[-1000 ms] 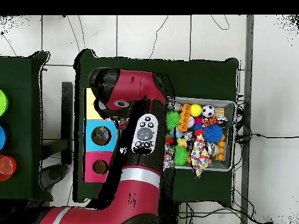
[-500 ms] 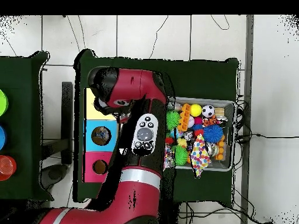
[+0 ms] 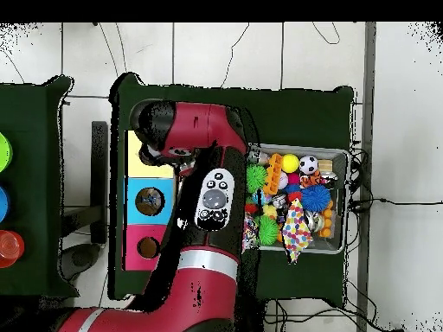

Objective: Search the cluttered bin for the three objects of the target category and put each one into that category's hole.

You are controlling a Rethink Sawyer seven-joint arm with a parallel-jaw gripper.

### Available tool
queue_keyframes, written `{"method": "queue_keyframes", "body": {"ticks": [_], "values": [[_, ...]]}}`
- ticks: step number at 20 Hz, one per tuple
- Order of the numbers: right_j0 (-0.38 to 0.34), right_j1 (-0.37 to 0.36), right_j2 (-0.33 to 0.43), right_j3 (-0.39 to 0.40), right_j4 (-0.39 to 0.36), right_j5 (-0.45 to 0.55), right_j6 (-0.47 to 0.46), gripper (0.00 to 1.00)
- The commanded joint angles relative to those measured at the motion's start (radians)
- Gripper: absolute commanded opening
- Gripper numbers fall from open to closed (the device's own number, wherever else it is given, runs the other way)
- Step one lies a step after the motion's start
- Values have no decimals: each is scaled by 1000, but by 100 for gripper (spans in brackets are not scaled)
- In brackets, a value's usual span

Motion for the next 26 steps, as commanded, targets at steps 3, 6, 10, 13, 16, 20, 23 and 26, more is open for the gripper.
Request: {"method": "queue_keyframes", "body": {"ticks": [3,6,10,13,16,20,23,26], "values": [[-23,71,53,109,5,-157,123,100],[-24,79,52,115,9,-167,126,100],[-24,89,48,121,13,-166,129,100],[-16,98,41,130,11,-163,138,100],[-12,102,39,146,16,-167,150,100],[-11,131,41,144,18,-196,164,100],[-10,154,47,140,26,-205,174,100],[-5,184,50,131,29,-217,184,100]]}}
